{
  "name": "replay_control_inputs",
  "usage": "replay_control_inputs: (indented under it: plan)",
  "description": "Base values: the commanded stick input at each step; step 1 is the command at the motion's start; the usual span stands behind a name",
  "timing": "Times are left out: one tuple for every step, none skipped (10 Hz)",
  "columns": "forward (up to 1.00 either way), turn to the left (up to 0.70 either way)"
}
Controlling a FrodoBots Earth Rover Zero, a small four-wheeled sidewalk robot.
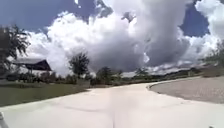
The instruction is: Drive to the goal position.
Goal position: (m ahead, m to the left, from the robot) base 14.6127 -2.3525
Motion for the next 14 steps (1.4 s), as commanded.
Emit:
replay_control_inputs:
  plan:
    - [0.85,0.33]
    - [0.85,0.11]
    - [0.85,0.0]
    - [0.85,0.0]
    - [0.85,0.0]
    - [0.85,0.0]
    - [0.85,0.0]
    - [0.85,0.0]
    - [0.85,0.0]
    - [0.85,0.0]
    - [0.85,0.0]
    - [0.85,0.0]
    - [0.85,0.0]
    - [0.85,0.0]
